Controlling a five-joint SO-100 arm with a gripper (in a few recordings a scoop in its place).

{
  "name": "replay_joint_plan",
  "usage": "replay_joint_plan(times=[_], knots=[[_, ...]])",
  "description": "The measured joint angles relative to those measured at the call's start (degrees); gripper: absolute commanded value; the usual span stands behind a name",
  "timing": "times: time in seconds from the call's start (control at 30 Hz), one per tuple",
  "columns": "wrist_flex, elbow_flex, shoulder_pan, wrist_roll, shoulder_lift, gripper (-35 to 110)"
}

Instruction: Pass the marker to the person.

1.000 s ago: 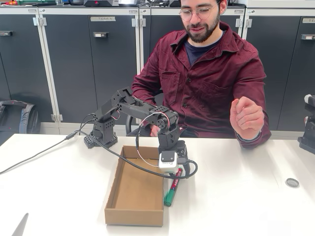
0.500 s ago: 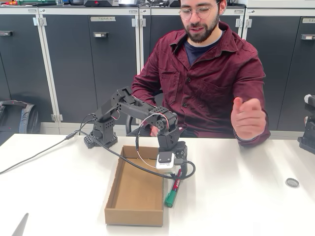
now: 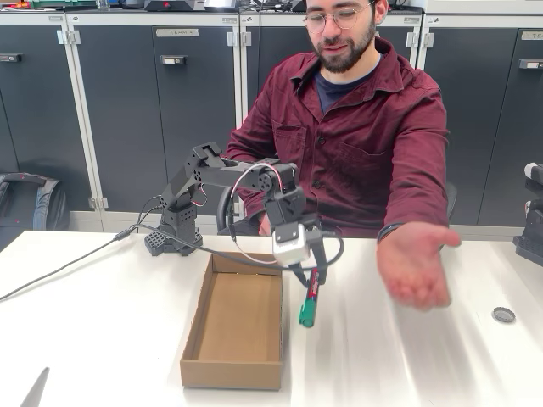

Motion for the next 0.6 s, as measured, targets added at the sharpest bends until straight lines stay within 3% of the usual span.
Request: replay_joint_plan(times=[0.4,0.6], knots=[[0.2,-8.1,-2.2,-9.1,4.3,-5],[0.9,-13.4,-7.3,-8.8,3.6,-5]])
